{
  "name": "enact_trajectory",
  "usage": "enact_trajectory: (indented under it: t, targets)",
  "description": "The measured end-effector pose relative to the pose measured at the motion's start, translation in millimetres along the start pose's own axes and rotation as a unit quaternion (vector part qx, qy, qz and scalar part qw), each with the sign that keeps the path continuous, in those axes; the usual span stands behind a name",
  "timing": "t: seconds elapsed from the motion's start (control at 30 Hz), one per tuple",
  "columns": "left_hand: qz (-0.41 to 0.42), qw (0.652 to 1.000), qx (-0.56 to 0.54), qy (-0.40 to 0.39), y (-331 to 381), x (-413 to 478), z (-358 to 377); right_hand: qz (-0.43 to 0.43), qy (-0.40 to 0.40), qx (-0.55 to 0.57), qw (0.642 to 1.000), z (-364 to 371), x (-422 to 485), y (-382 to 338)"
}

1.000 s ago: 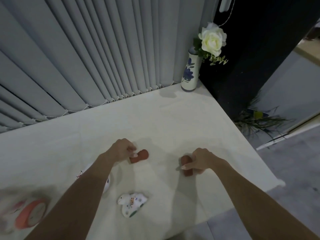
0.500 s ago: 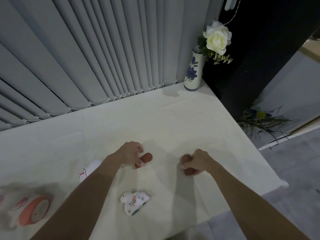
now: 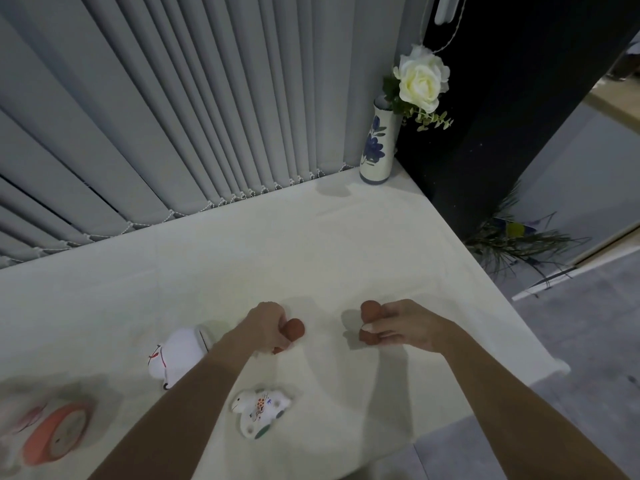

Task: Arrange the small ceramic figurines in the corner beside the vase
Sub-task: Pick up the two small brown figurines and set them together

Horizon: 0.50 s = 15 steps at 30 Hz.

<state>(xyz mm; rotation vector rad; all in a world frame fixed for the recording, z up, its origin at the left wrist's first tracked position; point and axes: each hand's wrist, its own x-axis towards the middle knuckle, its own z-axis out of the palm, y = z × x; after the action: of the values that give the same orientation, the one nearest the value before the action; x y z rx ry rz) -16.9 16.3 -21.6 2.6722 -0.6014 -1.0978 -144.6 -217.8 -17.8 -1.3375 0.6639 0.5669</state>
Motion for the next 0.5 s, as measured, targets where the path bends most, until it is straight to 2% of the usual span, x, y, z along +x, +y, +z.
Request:
enact_trajectory:
  t: [0.13,0.27,0.4,0.5]
  targets:
    - [0.012,0.992,-0.116,0.057,7.3,1.8,3.6,-0.036,-0.041,0.087,0.995,-11.8,-3.4,-0.1]
    - [0.026,0.957,-0.277,0.079,33.6,-0.3,11.3,-0.059,-0.055,0.195,0.977,-22.7,-2.6,-0.1]
    - [0.039,0.912,-0.404,0.056,59.9,0.5,22.6,-0.072,-0.041,0.194,0.977,-29.2,-1.0,-1.9]
    - [0.051,0.890,-0.450,0.048,75.3,4.4,30.0,-0.091,-0.023,0.184,0.978,-34.0,1.3,-6.1]
